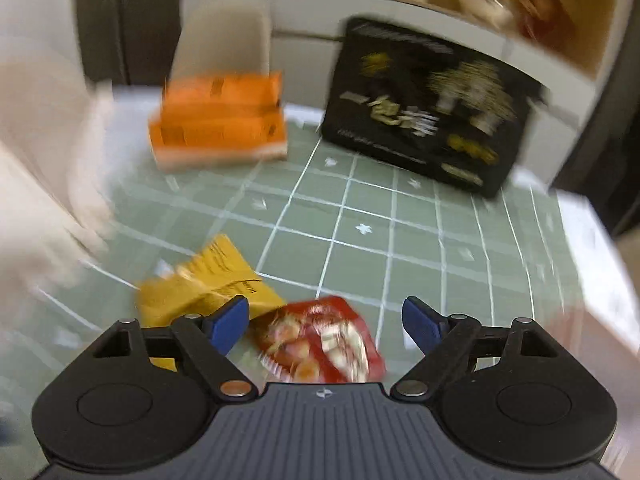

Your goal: Organize snacks

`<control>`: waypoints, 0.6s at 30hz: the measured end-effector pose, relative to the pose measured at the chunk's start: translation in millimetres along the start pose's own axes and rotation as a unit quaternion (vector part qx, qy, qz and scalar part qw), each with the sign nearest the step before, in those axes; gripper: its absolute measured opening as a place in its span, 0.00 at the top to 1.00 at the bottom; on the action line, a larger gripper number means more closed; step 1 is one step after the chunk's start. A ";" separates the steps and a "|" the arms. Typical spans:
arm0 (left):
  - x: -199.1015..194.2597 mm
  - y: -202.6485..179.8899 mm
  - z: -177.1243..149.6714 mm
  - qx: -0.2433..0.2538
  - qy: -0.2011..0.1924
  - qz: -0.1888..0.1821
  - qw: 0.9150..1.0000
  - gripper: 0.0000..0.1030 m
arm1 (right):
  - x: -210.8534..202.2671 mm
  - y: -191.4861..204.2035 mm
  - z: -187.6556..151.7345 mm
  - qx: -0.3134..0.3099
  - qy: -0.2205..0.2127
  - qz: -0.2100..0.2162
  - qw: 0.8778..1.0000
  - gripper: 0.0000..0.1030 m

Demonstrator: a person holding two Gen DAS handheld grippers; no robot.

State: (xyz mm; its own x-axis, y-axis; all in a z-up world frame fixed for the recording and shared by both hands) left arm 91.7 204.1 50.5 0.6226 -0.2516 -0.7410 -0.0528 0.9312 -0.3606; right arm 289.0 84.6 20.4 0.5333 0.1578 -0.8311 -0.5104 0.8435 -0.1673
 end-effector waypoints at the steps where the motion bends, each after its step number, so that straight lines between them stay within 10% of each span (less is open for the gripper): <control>1: -2.2 3.9 -5.4 0.002 0.004 0.001 1.000 0.48 | 10.9 7.5 -1.0 -0.018 0.003 -0.017 1.000 0.21; 10: 7.6 22.4 -24.7 -0.017 0.015 -0.012 1.000 0.48 | 23.1 -21.6 -24.4 0.080 0.037 0.089 0.992 0.33; 18: 11.0 1.9 -22.8 0.047 0.029 -0.026 0.998 0.48 | -42.0 20.0 -107.4 0.001 0.043 0.159 0.986 0.34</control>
State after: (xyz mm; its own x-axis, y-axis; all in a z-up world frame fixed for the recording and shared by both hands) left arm 80.6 197.1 28.8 0.5763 -0.3117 -0.7555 0.0528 0.9367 -0.3462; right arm 184.0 39.7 -4.9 0.2879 0.3706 -0.8830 -0.6413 0.7594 0.1097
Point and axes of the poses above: each gripper's, at about its wrist camera, not at the fingertips, and x roughly the way its jaws point, y to its left, z to its top, the point moved 4 cm from there along x, roughly the way its jaws point, and after that the axes turned 9 degrees about y, right-handed, at the moved point
